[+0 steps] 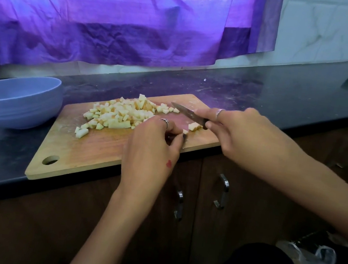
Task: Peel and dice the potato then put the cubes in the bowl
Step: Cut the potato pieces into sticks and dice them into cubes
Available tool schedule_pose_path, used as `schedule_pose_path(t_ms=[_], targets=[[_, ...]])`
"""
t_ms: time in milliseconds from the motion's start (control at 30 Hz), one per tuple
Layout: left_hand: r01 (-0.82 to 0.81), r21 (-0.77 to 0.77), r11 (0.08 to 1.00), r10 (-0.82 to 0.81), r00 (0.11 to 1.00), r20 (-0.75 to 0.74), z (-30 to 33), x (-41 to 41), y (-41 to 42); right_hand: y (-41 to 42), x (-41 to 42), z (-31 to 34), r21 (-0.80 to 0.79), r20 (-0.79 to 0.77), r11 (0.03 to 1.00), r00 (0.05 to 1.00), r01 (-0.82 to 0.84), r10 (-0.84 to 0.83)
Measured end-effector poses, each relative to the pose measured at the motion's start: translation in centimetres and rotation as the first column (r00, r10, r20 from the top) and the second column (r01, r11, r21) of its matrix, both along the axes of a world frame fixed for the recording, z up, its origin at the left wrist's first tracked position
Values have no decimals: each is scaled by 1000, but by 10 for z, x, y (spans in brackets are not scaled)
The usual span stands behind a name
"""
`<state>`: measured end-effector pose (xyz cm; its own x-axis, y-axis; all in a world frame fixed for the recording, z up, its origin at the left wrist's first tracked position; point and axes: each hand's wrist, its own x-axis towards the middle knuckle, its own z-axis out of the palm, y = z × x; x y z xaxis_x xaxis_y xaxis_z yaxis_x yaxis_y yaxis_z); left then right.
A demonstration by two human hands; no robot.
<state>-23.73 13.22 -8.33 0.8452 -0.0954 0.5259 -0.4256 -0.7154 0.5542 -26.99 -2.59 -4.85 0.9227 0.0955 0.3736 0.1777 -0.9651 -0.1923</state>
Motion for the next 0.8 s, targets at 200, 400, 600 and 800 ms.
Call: schedule_pose_path(t_ms=[200, 400, 600, 800], targets=[[11, 53, 999, -15, 998, 67, 3, -2, 6, -5, -15, -3, 41, -25, 996, 997, -77, 78], [2, 44, 999, -2, 1000, 11, 1, 0, 10, -2, -18, -6, 12, -40, 999, 998, -39, 39], [4, 27, 1000, -4, 1000, -20, 2, 3, 10, 5, -18, -1, -32, -95, 999, 995, -2, -1], [35, 29, 999, -34, 999, -41, 5, 3, 11, 21, -8, 3, -178, -96, 984, 995, 10, -28]])
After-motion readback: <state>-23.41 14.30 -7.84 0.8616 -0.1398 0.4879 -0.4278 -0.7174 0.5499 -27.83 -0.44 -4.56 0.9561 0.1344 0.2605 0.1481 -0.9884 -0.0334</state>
